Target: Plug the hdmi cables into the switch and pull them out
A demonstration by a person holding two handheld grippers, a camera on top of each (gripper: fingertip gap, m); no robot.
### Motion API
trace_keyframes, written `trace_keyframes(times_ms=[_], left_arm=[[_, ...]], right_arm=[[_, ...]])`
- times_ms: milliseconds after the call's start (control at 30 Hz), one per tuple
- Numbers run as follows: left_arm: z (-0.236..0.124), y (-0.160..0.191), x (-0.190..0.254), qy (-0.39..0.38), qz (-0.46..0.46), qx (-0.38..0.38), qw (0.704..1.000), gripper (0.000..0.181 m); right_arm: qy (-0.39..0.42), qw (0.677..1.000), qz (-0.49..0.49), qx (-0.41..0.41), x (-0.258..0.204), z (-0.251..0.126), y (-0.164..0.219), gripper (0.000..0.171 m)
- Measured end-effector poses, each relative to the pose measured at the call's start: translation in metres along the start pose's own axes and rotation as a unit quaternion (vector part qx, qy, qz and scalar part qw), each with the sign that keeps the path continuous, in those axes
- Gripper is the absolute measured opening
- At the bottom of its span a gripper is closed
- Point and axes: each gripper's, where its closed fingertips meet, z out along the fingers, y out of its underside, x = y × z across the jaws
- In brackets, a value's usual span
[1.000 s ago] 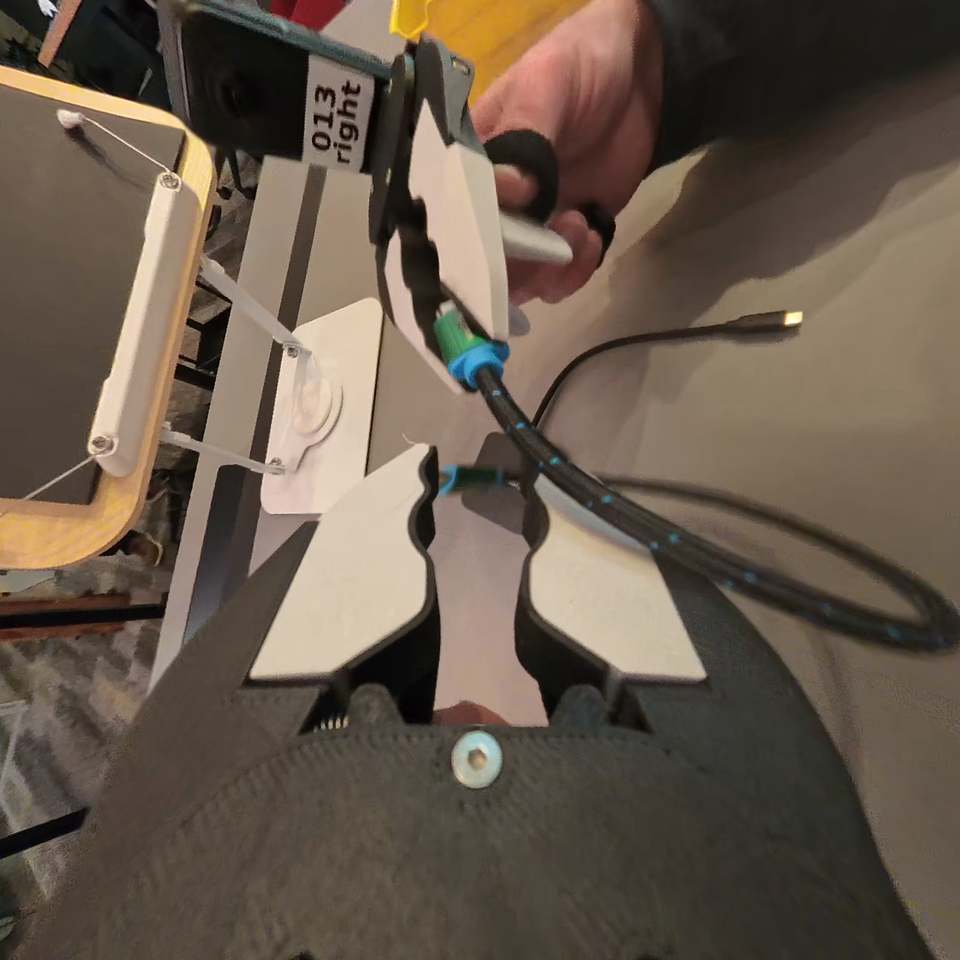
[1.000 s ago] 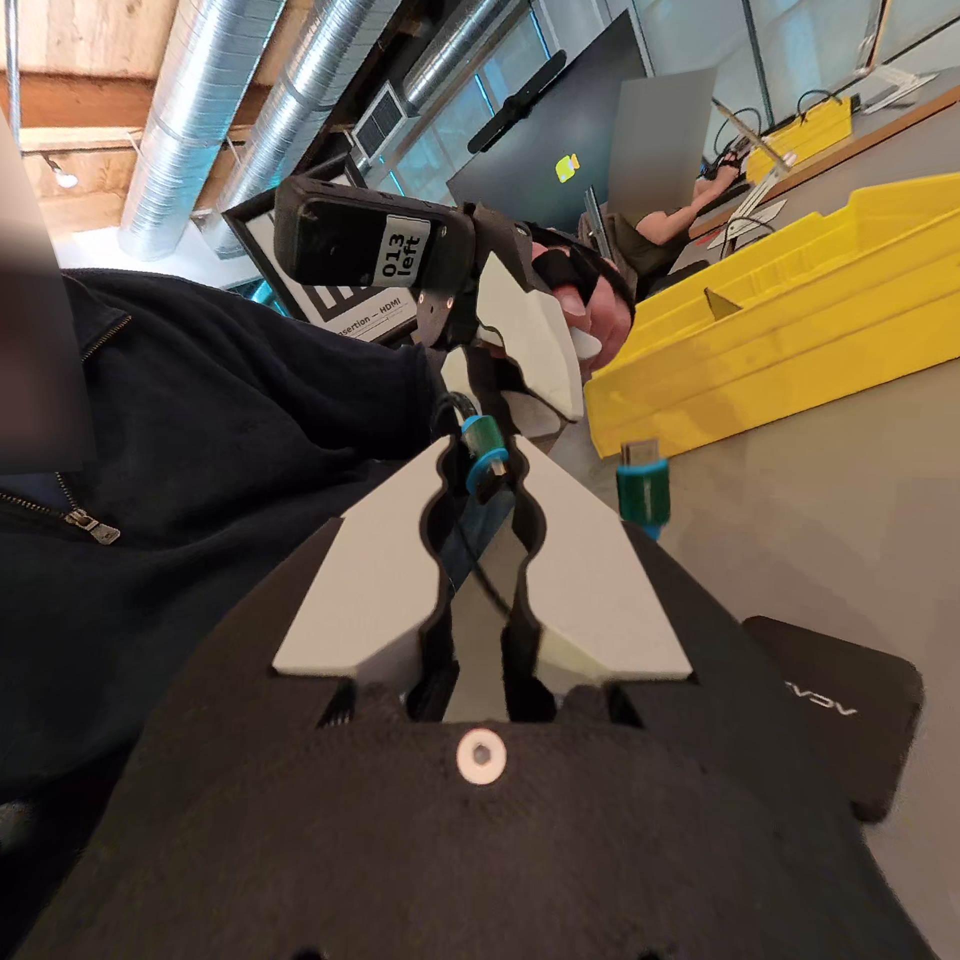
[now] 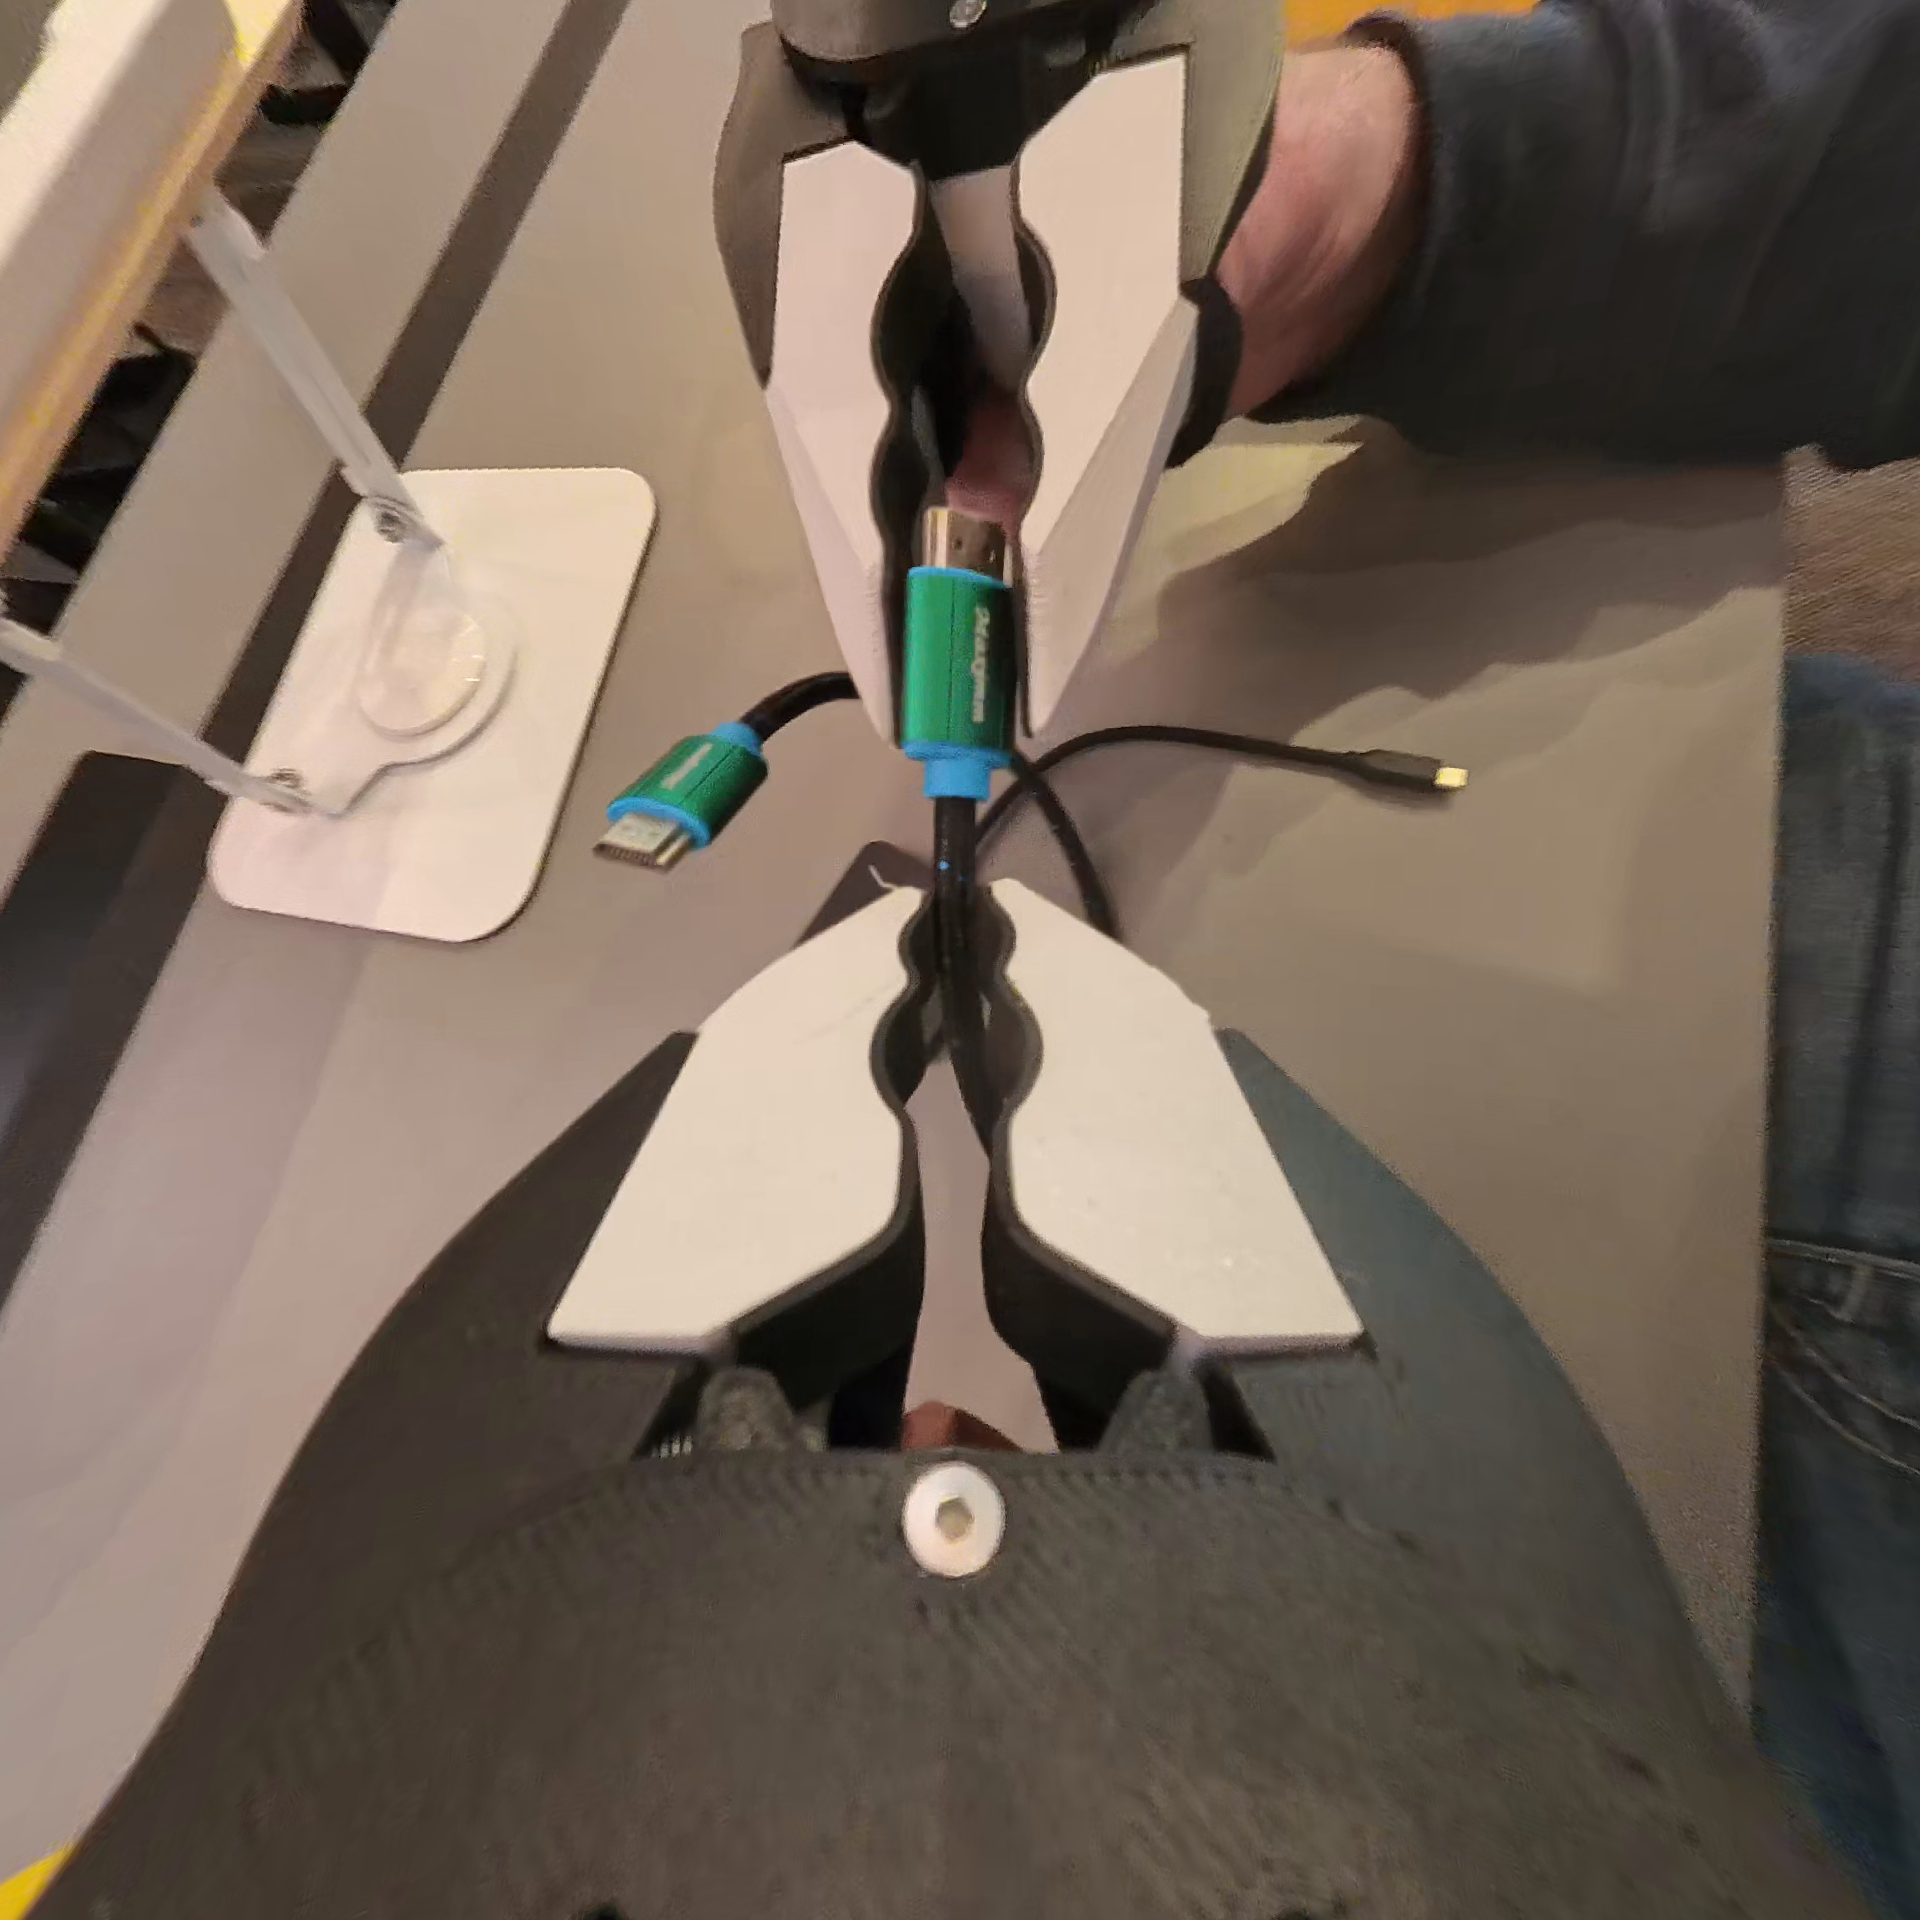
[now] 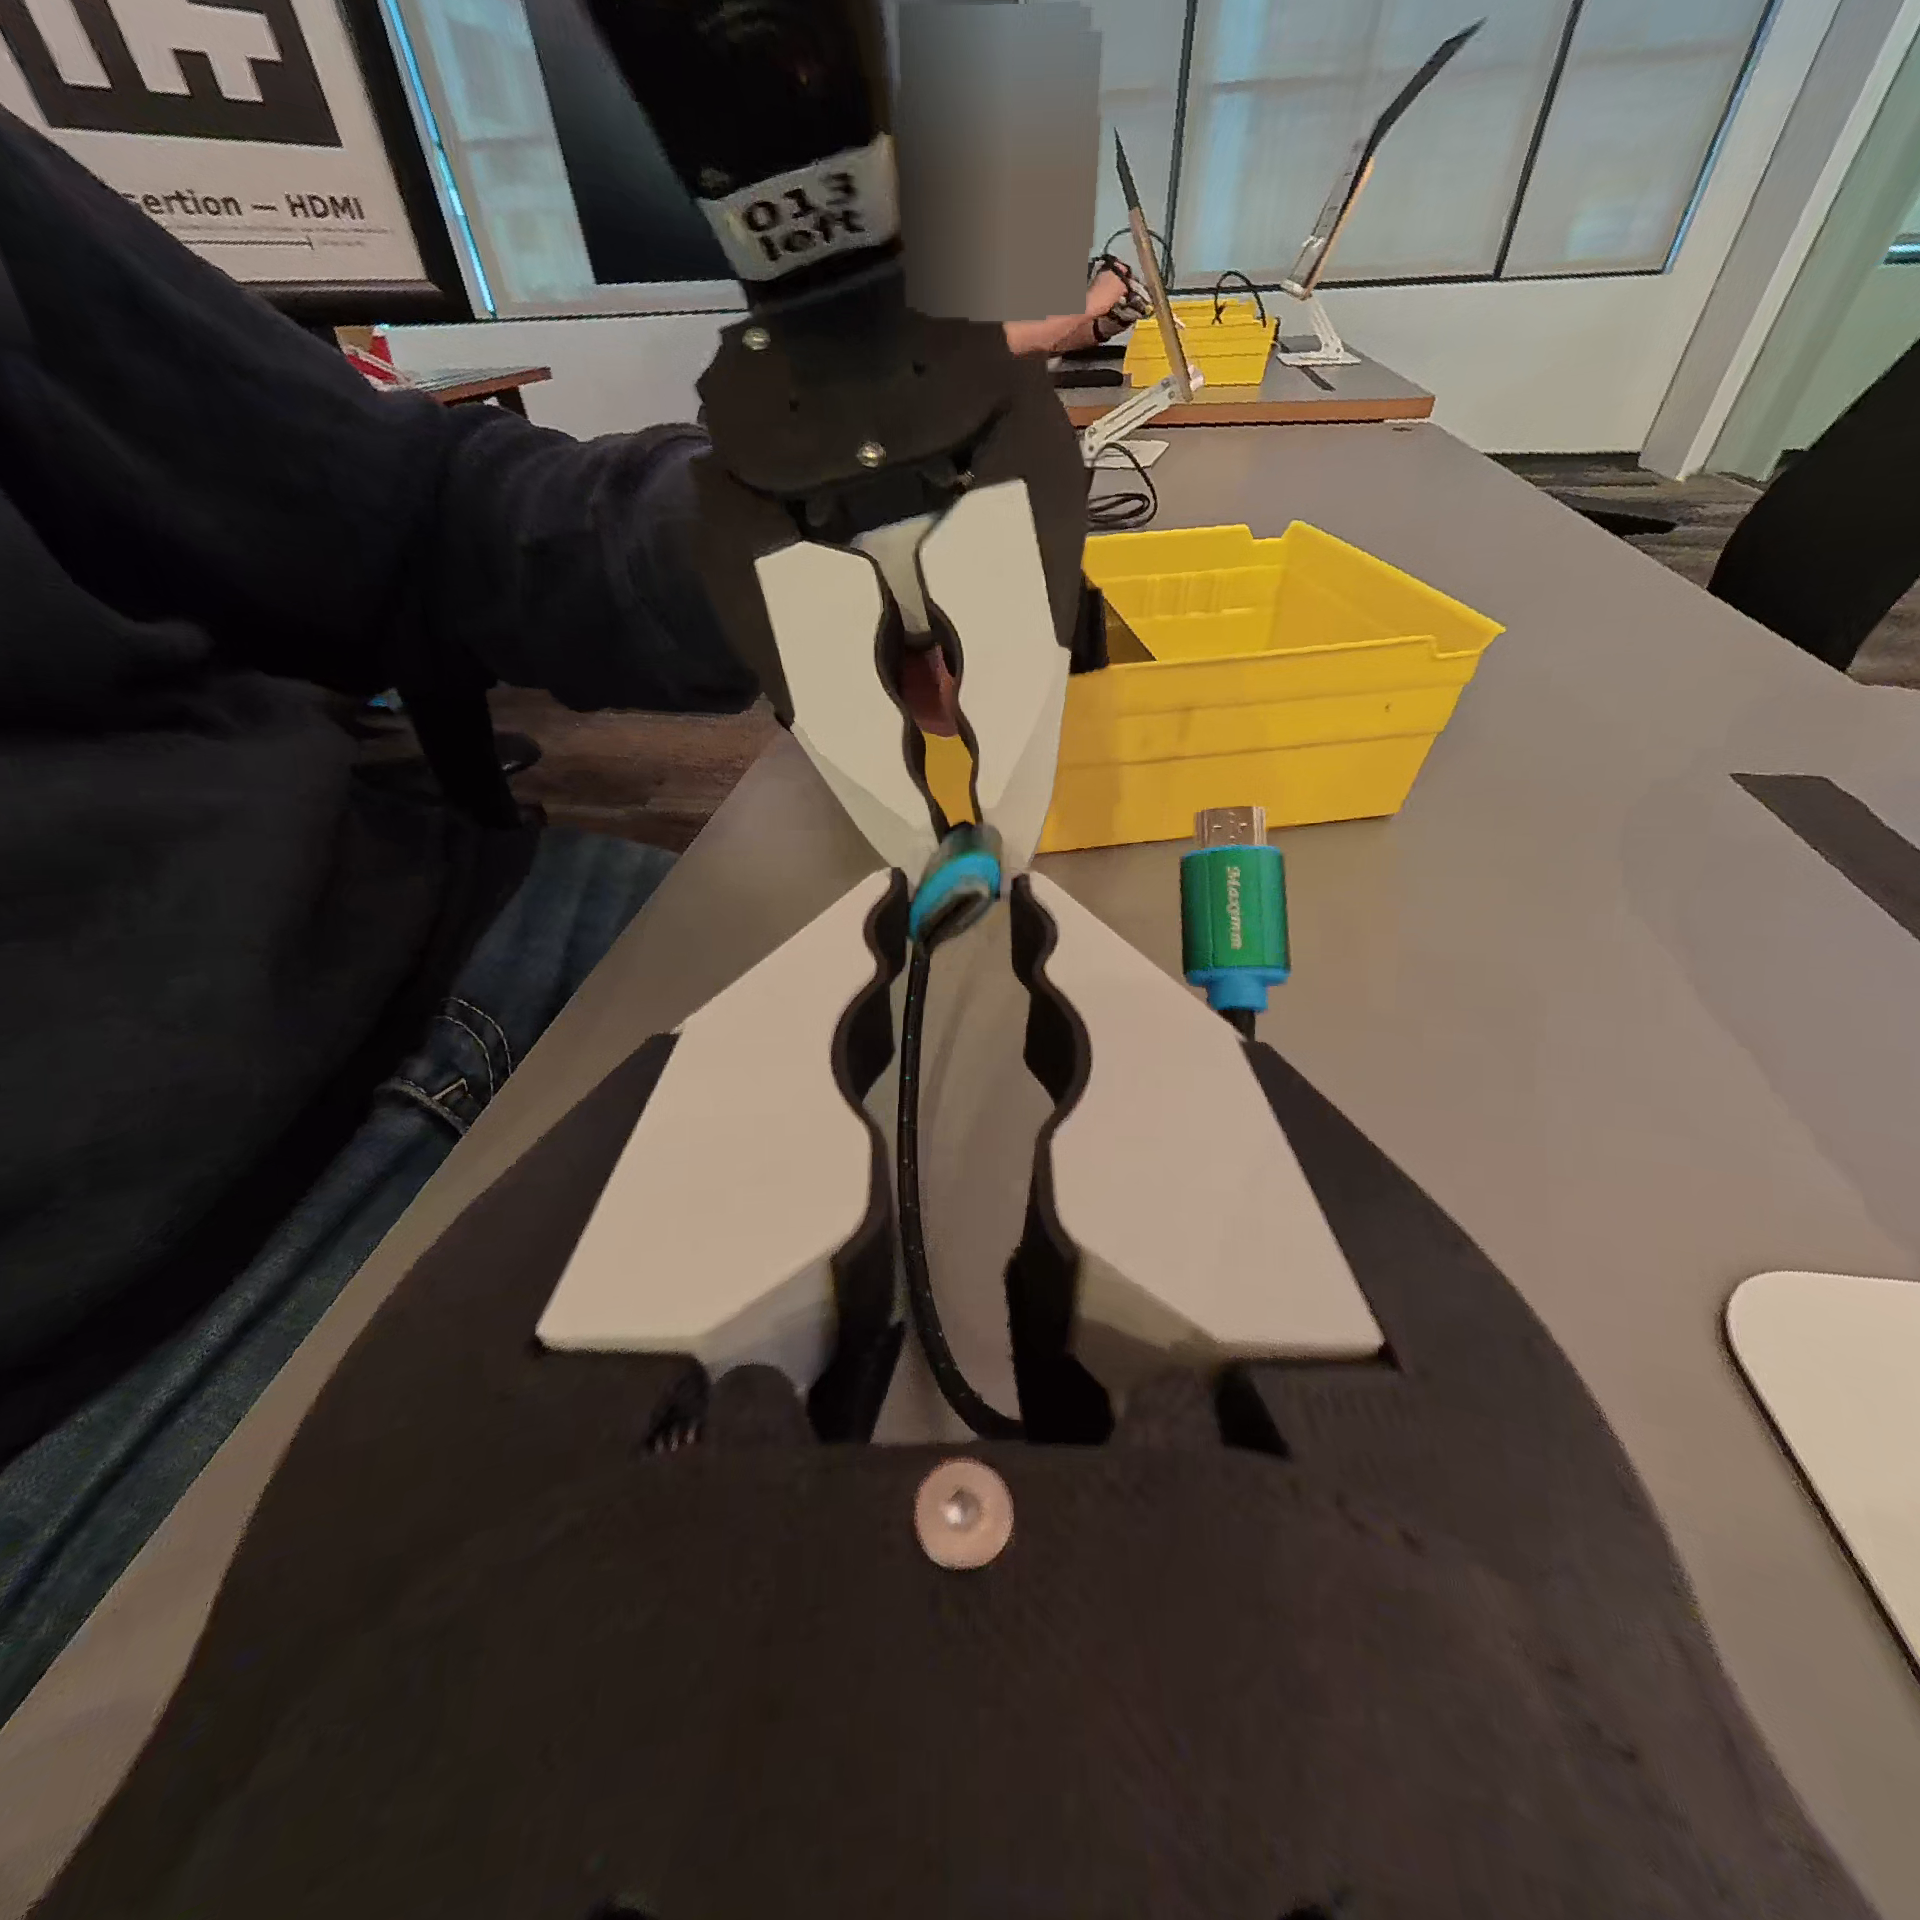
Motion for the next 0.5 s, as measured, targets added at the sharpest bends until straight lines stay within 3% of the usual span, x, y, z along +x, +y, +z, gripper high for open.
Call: trace_keyframes(times_ms=[167,367,433,500], left_arm=[[-0.007,-0.001,-0.018,-0.1,0.069,-0.032,0.992,0.006],[-0.005,0.001,-0.033,-0.208,0.15,-0.08,0.963,0.006],[-0.003,0.003,-0.035,-0.231,0.17,-0.095,0.953,0.006],[-0.001,0.004,-0.036,-0.239,0.175,-0.103,0.95,0.006]], right_arm=[[0.001,0.999,0.037,0.005,0.007,-0.006,0.001,0.033],[-0.006,0.994,0.105,0.026,0.013,-0.01,-0.002,0.038],[-0.008,0.992,0.123,0.017,0.014,-0.008,0.001,0.036],[-0.007,0.992,0.126,-0.004,0.013,-0.005,0.008,0.022]])
